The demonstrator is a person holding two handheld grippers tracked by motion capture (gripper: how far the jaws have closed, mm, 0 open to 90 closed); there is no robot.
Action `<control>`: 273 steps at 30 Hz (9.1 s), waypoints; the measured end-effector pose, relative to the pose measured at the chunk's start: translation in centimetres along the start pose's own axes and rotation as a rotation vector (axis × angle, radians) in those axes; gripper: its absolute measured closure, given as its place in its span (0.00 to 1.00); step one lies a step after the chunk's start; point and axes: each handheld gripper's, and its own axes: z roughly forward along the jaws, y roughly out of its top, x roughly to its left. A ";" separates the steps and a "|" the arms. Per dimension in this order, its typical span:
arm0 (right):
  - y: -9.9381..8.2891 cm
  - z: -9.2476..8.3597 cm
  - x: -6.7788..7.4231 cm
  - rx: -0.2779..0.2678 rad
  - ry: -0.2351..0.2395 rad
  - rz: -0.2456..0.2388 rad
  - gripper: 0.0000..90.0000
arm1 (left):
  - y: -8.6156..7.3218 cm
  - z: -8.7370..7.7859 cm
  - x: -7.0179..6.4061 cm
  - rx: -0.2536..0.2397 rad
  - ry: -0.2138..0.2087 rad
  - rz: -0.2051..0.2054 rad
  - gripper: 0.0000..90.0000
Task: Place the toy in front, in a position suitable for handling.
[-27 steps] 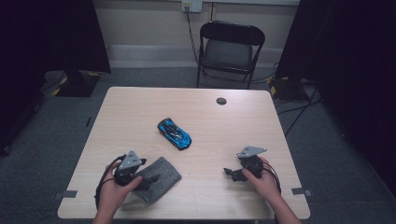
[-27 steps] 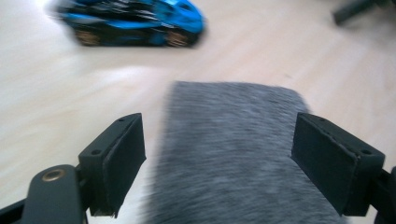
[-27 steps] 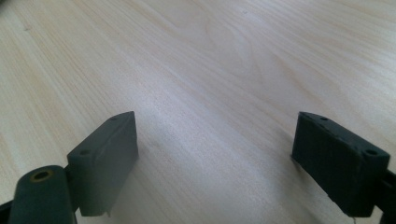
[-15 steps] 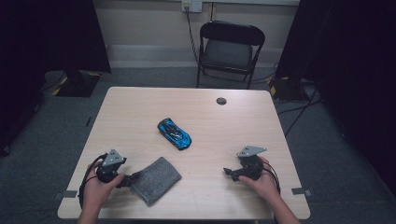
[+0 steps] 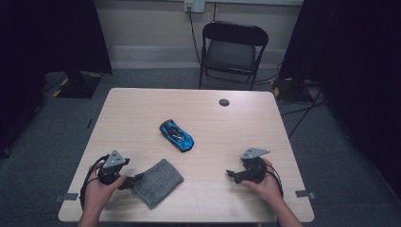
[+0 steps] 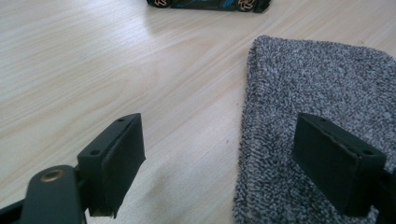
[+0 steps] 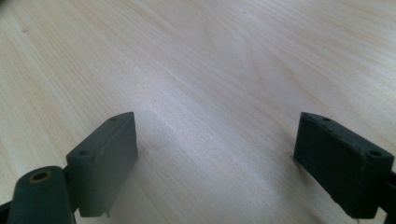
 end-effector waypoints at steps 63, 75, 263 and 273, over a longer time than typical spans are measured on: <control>16.2 15.4 5.7 0.020 0.063 -0.016 0.16 | 1.2 0.1 -0.9 -0.024 -0.040 0.052 0.19; 17.2 17.2 6.0 0.046 0.061 -0.019 0.16 | 1.1 0.1 -0.8 -0.023 -0.037 0.051 0.19; 2.1 2.3 -0.1 -0.028 0.052 -0.047 0.25 | -0.6 1.5 -6.5 0.105 -0.058 0.058 0.28; 2.1 2.3 -0.1 -0.028 0.053 -0.047 0.25 | -0.3 1.7 -7.0 0.143 -0.019 0.059 0.34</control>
